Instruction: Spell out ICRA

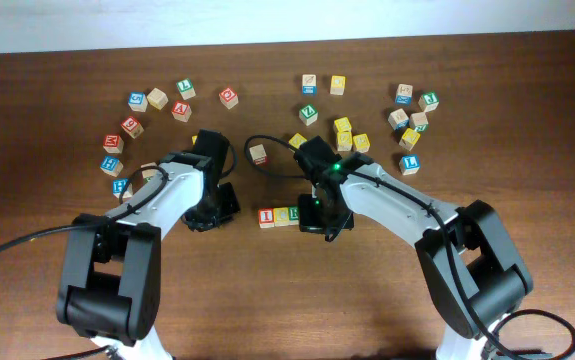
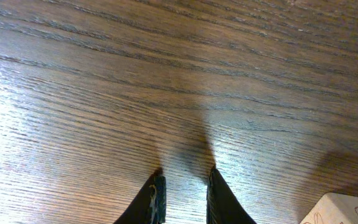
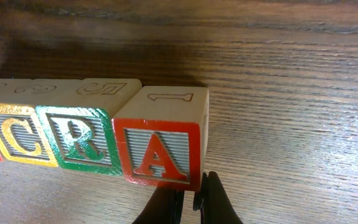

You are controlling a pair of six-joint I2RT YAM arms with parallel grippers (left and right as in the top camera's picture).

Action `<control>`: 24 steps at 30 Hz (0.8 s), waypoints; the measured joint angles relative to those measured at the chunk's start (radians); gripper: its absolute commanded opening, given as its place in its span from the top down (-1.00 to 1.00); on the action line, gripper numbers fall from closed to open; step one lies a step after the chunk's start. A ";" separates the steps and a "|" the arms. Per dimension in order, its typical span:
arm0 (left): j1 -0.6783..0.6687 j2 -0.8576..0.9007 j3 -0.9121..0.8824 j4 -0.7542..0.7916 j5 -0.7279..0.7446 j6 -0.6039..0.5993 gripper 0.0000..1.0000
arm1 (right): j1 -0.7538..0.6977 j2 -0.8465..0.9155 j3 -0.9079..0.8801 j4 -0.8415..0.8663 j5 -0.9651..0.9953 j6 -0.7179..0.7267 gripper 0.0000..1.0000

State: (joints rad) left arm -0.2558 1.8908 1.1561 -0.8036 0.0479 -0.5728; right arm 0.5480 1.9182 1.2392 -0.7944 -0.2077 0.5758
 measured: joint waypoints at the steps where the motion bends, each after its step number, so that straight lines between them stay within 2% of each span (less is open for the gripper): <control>1: 0.000 0.000 0.000 0.000 0.000 0.000 0.68 | 0.000 0.000 0.000 0.000 0.001 0.000 0.92; 24: 0.000 0.000 0.000 0.000 0.000 0.000 0.67 | 0.000 0.000 0.000 0.010 -0.001 0.004 0.92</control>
State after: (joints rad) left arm -0.2558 1.8908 1.1561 -0.8036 0.0479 -0.5728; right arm 0.5480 1.9182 1.2392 -0.7841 -0.2089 0.5800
